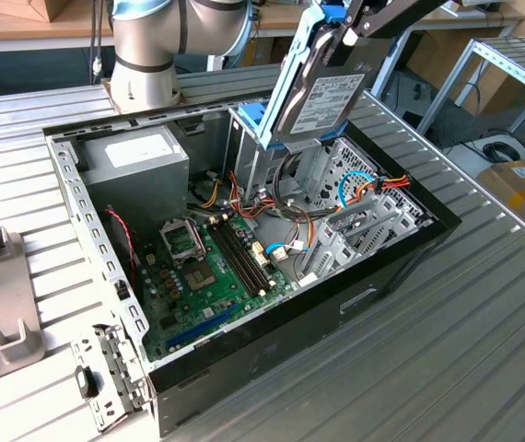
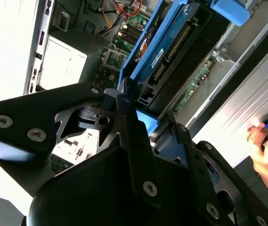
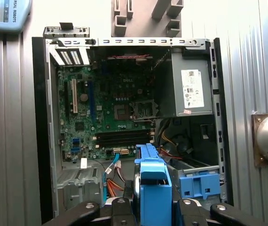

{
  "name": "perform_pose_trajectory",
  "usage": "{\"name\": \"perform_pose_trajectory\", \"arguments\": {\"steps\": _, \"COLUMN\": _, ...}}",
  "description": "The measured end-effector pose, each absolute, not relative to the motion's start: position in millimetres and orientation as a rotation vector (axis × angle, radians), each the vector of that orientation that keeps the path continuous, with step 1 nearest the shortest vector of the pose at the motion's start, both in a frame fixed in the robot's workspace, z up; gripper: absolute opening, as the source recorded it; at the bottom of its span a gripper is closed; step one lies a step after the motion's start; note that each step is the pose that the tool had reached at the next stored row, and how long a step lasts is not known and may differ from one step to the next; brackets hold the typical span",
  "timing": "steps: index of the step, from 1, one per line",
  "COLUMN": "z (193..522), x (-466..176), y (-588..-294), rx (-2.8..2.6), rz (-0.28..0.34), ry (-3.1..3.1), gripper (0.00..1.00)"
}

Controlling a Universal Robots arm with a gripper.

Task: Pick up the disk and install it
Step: 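Pick up the disk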

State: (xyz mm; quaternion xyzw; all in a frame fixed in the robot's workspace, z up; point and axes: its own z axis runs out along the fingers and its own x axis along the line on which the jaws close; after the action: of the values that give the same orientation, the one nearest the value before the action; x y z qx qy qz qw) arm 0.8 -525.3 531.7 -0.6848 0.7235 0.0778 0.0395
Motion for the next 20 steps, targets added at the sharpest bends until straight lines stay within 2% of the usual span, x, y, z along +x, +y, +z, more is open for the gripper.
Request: {"name": "perform_pose_trajectory", "arguments": {"steps": 20, "z": 531, "x": 1, "y": -541, "rx": -2.099, "rz": 0.238, "ry": 2.218, "gripper": 0.37}}
